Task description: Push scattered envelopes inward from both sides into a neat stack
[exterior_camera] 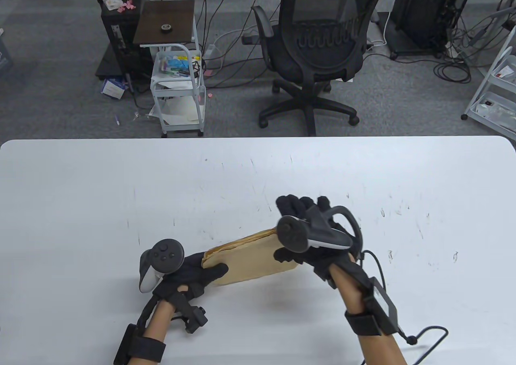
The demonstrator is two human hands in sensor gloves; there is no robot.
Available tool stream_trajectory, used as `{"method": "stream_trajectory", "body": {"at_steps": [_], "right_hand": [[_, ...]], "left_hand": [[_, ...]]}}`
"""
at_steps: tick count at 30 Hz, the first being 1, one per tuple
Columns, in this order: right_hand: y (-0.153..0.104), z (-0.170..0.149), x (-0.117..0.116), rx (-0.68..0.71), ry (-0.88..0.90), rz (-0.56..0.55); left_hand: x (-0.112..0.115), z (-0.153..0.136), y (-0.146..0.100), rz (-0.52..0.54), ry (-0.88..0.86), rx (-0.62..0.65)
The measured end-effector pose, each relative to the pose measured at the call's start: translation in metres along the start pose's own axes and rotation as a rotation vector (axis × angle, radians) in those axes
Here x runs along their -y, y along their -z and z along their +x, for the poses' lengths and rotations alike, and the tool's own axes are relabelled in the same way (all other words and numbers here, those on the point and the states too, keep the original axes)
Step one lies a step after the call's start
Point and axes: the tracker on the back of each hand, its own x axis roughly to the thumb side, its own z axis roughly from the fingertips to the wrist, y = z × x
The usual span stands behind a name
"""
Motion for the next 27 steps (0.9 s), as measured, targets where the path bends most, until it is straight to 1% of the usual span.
{"method": "stream_trajectory", "body": {"at_steps": [1,2,3,4,6,7,8,9,11,13,14,15,16,17,18,20,21,22,23,24,25,27], "right_hand": [[-0.005,-0.01,-0.007,-0.002,0.051,0.009],[-0.013,-0.028,-0.023,-0.023,0.158,0.041],[-0.022,-0.046,-0.045,-0.054,0.302,0.098],[-0.03,-0.061,-0.066,-0.092,0.433,0.132],[-0.039,-0.081,-0.102,-0.098,0.623,0.086],[-0.039,-0.085,-0.114,-0.076,0.705,0.085],[-0.039,-0.086,-0.119,-0.077,0.747,0.12],[-0.039,-0.085,-0.121,-0.071,0.78,0.131],[-0.034,-0.074,-0.122,-0.011,0.832,0.025],[-0.023,-0.051,-0.119,0.035,0.842,-0.028],[-0.02,-0.044,-0.116,0.044,0.852,-0.045],[-0.018,-0.039,-0.113,0.047,0.871,-0.075],[-0.019,-0.04,-0.107,0.016,0.892,-0.155],[-0.019,-0.045,-0.104,-0.015,0.903,-0.214],[-0.021,-0.052,-0.103,-0.064,0.931,-0.285],[-0.025,-0.055,-0.11,-0.116,0.929,-0.324],[-0.025,-0.054,-0.117,-0.123,0.917,-0.296],[-0.024,-0.053,-0.12,-0.128,0.902,-0.219],[-0.025,-0.054,-0.12,-0.129,0.895,-0.196],[-0.026,-0.055,-0.114,-0.13,0.898,-0.236],[-0.028,-0.055,-0.105,-0.115,0.89,-0.304],[-0.035,-0.056,-0.085,-0.091,0.849,-0.422]], "left_hand": [[-0.001,-0.002,0.0,-0.008,-0.023,-0.006],[-0.002,-0.004,0.0,-0.015,-0.04,0.002],[-0.003,-0.005,0.001,-0.037,-0.044,0.012],[-0.003,-0.005,0.001,-0.062,-0.037,0.023],[-0.005,-0.003,0.0,-0.091,0.001,0.043],[-0.005,-0.002,-0.001,-0.107,0.026,0.047],[-0.004,-0.002,-0.001,-0.122,0.032,0.046],[-0.003,-0.003,-0.001,-0.141,0.02,0.043],[0.001,-0.004,-0.001,-0.165,-0.023,0.045],[0.008,-0.002,0.002,-0.186,-0.027,0.053],[0.009,-0.001,0.003,-0.19,-0.021,0.052],[0.01,0.002,0.002,-0.17,-0.015,0.052],[0.008,0.003,0.001,-0.128,-0.02,0.079],[0.006,0.004,0.0,-0.108,-0.029,0.084],[0.004,0.004,-0.001,-0.065,-0.044,0.08],[0.006,0.003,0.0,-0.015,-0.049,0.067],[0.009,0.001,0.001,-0.019,-0.03,0.038],[0.012,0.003,0.001,-0.03,-0.02,0.003],[0.013,0.004,0.002,-0.033,0.007,0.014],[0.014,0.009,0.002,-0.014,0.028,0.055],[0.014,0.019,-0.001,0.028,0.069,0.104],[0.015,0.037,-0.006,0.136,0.108,0.142]]}}
